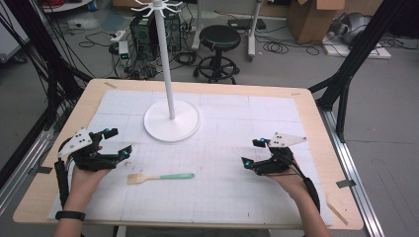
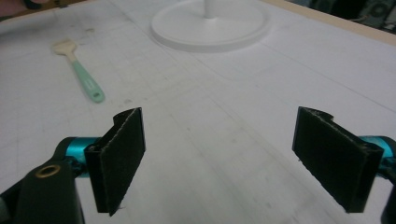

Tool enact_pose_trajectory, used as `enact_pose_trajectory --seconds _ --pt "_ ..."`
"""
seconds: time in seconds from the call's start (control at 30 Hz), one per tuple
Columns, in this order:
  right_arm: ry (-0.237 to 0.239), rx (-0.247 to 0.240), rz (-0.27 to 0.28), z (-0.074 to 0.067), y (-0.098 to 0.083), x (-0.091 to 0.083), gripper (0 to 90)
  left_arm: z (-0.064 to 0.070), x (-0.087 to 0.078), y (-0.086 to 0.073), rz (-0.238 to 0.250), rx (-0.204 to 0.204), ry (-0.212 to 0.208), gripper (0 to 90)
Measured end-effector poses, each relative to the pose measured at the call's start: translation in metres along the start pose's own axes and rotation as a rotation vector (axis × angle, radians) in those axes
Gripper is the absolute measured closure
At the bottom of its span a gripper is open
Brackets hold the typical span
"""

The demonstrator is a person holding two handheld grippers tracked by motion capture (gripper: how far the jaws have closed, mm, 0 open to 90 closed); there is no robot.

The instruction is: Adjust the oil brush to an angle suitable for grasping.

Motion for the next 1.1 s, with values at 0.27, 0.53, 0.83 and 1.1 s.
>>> enact_pose_trajectory --seconds 0.27,0.53,0.83,1.1 --pt "-0.093 0.06 0.044 0.014 -0.023 -0.03 15.6 -0.002 0.001 0.001 0.02 -0.008 0.009 14.0" --pt "-0.19 0.103 0.087 0.025 -0.039 -0.048 15.6 -0.005 0.003 0.0 0.02 -0.004 0.02 13.7" --pt "-0.22 0.127 0.09 0.033 -0.047 -0.054 15.5 -0.005 0.006 -0.001 0.019 -0.005 0.023 13.1" --pt "-0.236 0.125 0.092 0.033 -0.046 -0.056 15.4 -0.004 0.005 0.002 0.024 0.001 0.018 13.1"
Point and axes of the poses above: each handheld gripper's, and its own axes: x roughly forward along the jaws, y roughly out of its top, z roughly to its right, the point moved 4 cm from there along x, roughly forward along the jaws, and after that the axes turned 3 degrees about -x, right-handed, at the moved point
